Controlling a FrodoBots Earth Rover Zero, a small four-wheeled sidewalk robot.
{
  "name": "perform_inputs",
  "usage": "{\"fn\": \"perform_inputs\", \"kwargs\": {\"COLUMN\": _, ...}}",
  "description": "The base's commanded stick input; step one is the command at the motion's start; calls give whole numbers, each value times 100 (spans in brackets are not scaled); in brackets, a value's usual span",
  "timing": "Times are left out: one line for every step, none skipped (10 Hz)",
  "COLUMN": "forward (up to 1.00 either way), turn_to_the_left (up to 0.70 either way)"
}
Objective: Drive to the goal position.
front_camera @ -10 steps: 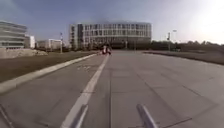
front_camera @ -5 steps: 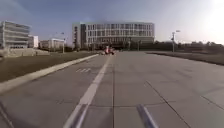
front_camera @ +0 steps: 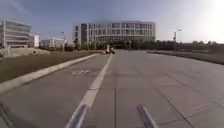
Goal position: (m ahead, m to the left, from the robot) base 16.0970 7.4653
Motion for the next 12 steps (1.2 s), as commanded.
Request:
{"fn": "perform_inputs", "kwargs": {"forward": 70, "turn_to_the_left": -14}}
{"fn": "perform_inputs", "kwargs": {"forward": 70, "turn_to_the_left": -14}}
{"fn": "perform_inputs", "kwargs": {"forward": 70, "turn_to_the_left": -14}}
{"fn": "perform_inputs", "kwargs": {"forward": 70, "turn_to_the_left": -14}}
{"fn": "perform_inputs", "kwargs": {"forward": 70, "turn_to_the_left": -14}}
{"fn": "perform_inputs", "kwargs": {"forward": 70, "turn_to_the_left": -14}}
{"fn": "perform_inputs", "kwargs": {"forward": 70, "turn_to_the_left": -14}}
{"fn": "perform_inputs", "kwargs": {"forward": 70, "turn_to_the_left": -14}}
{"fn": "perform_inputs", "kwargs": {"forward": 70, "turn_to_the_left": -14}}
{"fn": "perform_inputs", "kwargs": {"forward": 70, "turn_to_the_left": -14}}
{"fn": "perform_inputs", "kwargs": {"forward": 70, "turn_to_the_left": -14}}
{"fn": "perform_inputs", "kwargs": {"forward": 70, "turn_to_the_left": -14}}
